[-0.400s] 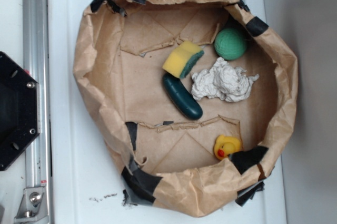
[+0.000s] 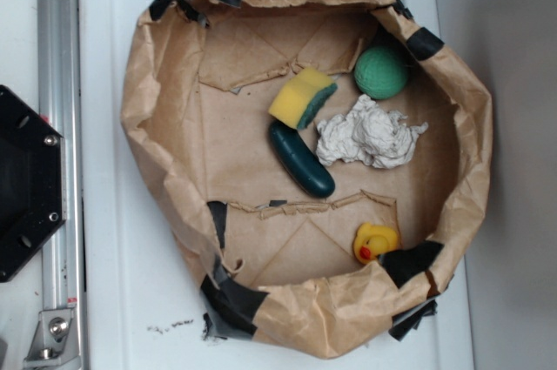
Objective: Grab the plastic pickle.
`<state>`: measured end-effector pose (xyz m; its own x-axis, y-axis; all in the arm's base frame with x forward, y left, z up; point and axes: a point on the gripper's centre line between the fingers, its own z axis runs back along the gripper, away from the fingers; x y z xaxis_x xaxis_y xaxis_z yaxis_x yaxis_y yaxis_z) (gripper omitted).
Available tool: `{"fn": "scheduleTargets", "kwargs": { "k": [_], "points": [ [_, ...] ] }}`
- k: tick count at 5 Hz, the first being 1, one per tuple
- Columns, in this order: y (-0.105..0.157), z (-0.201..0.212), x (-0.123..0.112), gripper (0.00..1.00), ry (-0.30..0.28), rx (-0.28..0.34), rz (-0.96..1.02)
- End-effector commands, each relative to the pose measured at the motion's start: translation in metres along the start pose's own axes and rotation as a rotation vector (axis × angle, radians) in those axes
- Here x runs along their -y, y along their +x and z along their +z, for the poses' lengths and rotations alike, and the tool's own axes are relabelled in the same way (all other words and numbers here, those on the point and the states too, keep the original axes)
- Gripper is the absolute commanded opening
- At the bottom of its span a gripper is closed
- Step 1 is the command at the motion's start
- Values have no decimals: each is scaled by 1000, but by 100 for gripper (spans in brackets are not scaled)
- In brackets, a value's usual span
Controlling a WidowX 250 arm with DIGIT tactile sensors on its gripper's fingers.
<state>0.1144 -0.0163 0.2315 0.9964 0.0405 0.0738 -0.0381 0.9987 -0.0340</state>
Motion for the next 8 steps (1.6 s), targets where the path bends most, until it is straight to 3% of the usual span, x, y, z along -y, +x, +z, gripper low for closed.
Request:
{"fn": "scheduleTargets", "kwargs": {
  "k": [1,2,4,7,8],
  "points": [
    [84,-27,-5,100,-72,166,-272],
    [121,-67,-22,100,-46,189,-321],
    [144,-137,-32,100,-35,154,-372],
    [144,-137,-32,100,-35,154,-372],
    [146,-173,-14,100,85,107,-468]
  ]
}}
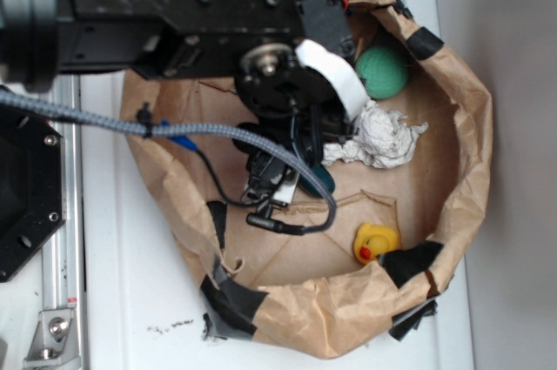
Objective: Grab the plastic pickle.
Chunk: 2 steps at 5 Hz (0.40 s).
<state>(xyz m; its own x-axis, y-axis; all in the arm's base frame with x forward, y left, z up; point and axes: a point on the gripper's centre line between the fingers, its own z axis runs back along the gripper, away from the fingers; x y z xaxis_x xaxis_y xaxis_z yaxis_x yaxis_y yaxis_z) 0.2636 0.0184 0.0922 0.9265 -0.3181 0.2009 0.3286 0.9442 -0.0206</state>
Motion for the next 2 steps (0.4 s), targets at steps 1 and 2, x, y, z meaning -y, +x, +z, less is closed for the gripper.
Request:
{"fn": "scheduleTargets", "kwargs": {
  "k": [1,2],
  "points": [
    [18,-44,33,100,101,-32,-225],
    [21,-51,46,100,84,-36,-296]
  ]
}}
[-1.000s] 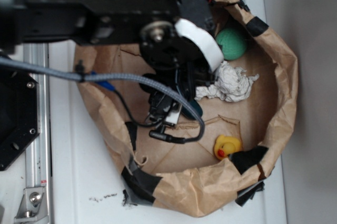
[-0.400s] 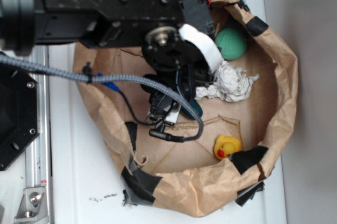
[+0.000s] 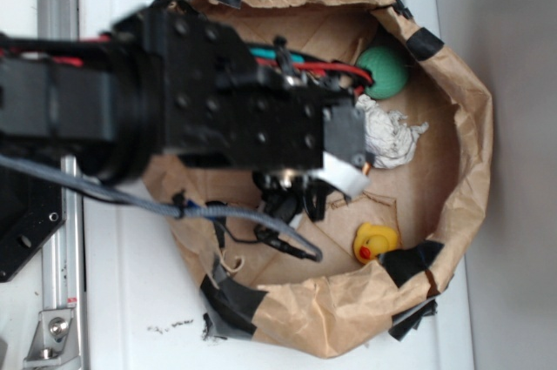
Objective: Grab the plastic pickle.
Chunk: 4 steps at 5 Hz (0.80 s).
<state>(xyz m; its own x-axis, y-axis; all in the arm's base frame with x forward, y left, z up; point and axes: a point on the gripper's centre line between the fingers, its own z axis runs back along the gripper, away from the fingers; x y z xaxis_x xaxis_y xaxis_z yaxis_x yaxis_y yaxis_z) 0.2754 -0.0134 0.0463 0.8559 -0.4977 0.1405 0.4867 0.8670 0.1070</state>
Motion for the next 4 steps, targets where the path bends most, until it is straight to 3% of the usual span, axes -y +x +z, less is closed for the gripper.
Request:
{"fn": "scheduleTargets", "kwargs": {
  "k": [1,2,3,4],
  "points": [
    [11,12,25,100,-22,63,-128],
    [7,24,28,100,-49,114,-184],
    [8,22,25,100,-78,125,-185],
    [8,0,13,100,-101,67,-99]
  ]
}}
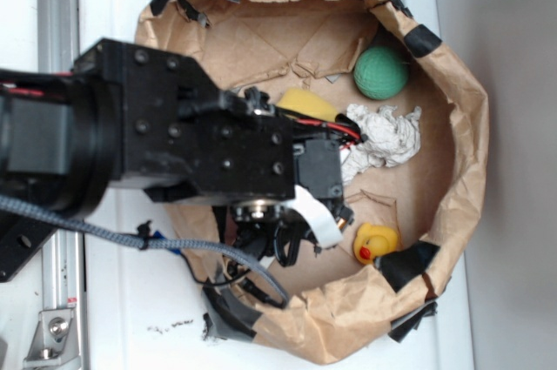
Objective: Grab the plastic pickle.
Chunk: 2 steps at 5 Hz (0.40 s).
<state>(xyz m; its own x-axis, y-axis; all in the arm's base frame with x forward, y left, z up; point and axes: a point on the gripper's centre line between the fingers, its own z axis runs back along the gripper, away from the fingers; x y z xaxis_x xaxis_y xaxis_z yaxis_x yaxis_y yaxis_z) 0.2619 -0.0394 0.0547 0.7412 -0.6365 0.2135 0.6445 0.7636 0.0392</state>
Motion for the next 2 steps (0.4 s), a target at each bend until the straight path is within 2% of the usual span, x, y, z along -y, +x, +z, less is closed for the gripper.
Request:
{"fn": "scheduleTargets", "kwargs": {
  "k": [1,2],
  "points": [
    [-6,-27,-29,100,-6,-60,109],
    [-18,-29,-43,100,0,-79,156]
  ]
}}
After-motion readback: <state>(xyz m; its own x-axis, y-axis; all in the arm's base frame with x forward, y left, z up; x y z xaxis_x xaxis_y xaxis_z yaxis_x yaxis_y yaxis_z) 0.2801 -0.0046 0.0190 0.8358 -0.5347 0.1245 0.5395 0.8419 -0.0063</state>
